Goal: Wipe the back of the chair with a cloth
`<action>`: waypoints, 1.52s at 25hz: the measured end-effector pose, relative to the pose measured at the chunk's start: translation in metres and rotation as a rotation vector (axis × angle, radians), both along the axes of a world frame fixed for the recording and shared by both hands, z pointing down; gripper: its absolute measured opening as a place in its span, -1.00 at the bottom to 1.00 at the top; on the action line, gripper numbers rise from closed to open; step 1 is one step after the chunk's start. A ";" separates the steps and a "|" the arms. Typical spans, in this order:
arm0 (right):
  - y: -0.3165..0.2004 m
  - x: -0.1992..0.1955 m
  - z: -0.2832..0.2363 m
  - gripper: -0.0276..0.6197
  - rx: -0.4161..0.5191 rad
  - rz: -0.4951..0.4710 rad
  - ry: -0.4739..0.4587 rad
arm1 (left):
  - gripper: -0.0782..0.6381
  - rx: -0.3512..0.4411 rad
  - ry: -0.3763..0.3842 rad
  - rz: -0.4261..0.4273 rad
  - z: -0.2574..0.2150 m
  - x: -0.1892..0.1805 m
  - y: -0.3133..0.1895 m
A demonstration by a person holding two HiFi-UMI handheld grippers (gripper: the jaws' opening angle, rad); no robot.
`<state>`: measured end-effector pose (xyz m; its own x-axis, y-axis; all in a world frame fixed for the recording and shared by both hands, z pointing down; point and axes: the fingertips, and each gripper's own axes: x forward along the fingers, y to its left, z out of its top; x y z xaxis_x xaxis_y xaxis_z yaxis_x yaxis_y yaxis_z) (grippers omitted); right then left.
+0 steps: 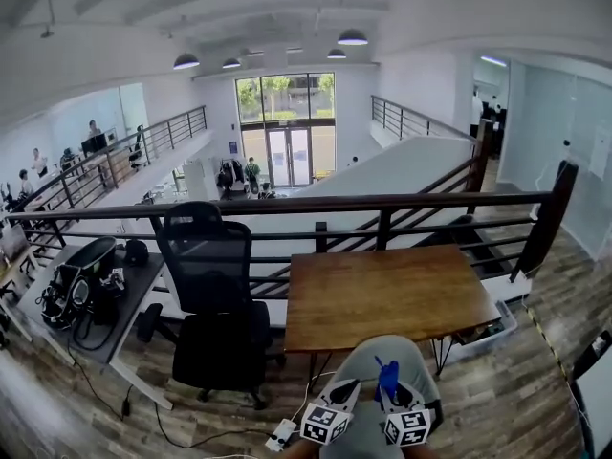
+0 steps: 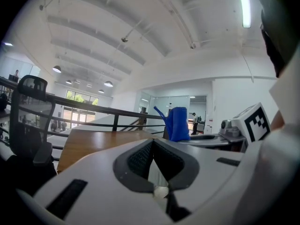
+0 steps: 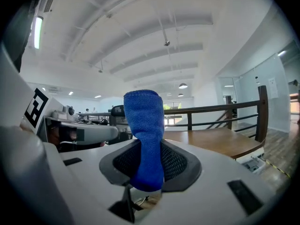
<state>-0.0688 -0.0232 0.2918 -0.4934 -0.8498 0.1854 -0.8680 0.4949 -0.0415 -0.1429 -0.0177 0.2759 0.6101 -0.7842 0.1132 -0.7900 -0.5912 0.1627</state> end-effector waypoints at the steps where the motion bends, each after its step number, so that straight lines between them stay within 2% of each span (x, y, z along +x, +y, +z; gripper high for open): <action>1: 0.003 0.000 -0.003 -0.55 0.018 0.007 -0.006 | -0.79 -0.004 0.000 -0.004 0.001 0.001 0.003; 5: 0.011 0.005 -0.012 -0.55 0.090 0.017 -0.009 | -0.79 0.001 -0.008 -0.027 0.000 0.015 0.009; 9: 0.014 0.012 -0.014 -0.55 0.091 -0.044 -0.015 | -0.79 0.007 -0.017 -0.072 -0.001 0.028 0.015; 14: 0.024 0.034 -0.020 -0.55 0.113 -0.100 0.023 | -0.79 -0.010 0.000 -0.144 -0.001 0.046 0.032; 19: 0.029 0.073 -0.021 -0.55 0.143 -0.064 0.002 | -0.79 -0.004 -0.019 -0.163 -0.002 0.072 0.045; 23: 0.030 0.085 -0.015 -0.55 0.137 -0.080 0.013 | -0.79 -0.003 -0.033 -0.167 -0.001 0.085 0.049; 27: 0.027 0.080 -0.012 -0.55 0.157 -0.111 0.008 | -0.79 -0.027 -0.022 -0.182 0.003 0.085 0.046; 38: 0.018 0.074 -0.014 -0.55 0.186 -0.138 0.013 | -0.79 -0.013 -0.029 -0.218 0.002 0.075 0.033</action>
<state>0.0056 -0.0055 0.2774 -0.6055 -0.7949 0.0389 -0.7917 0.6066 0.0727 -0.0678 0.0155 0.2780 0.4227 -0.8956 0.1389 -0.9033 -0.4040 0.1441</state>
